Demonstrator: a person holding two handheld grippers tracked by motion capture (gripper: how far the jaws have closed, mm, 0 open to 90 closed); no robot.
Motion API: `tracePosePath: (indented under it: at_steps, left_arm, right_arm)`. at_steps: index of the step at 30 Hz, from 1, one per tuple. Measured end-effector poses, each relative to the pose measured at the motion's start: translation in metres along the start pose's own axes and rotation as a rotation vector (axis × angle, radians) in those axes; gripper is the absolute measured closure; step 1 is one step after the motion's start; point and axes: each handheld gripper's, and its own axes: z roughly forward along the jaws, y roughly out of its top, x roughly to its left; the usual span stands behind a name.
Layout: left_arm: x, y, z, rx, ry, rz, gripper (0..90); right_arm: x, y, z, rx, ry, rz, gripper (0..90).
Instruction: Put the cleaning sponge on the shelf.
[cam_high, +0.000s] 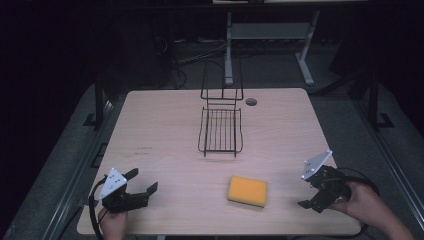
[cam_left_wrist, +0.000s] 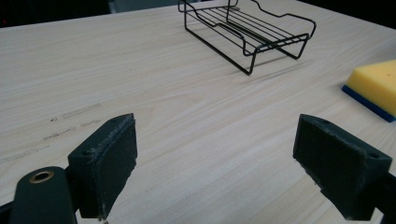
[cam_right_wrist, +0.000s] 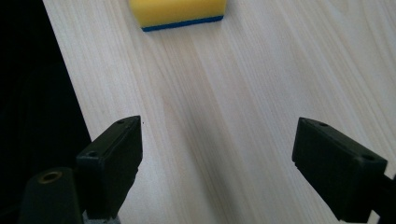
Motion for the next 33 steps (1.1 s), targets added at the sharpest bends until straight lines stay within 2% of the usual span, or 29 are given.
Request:
tracePosePath:
  at_steps: [10,21,33]
  left_arm:
    - [0.002,-0.001,-0.003,-0.004,-0.001,-0.001,12.9]
    - [-0.002,0.0,-0.002,-0.001,-0.01,0.014,13.0]
    - [-0.001,0.0,-0.003,-0.004,-0.008,0.011,13.0]
  right_arm:
    - [0.0,0.005,0.0,0.01,-0.007,-0.006,15.9]
    - [0.004,0.018,0.002,0.034,-0.004,-0.032,15.9]
    - [0.005,0.032,0.002,0.054,-0.003,-0.064,15.9]
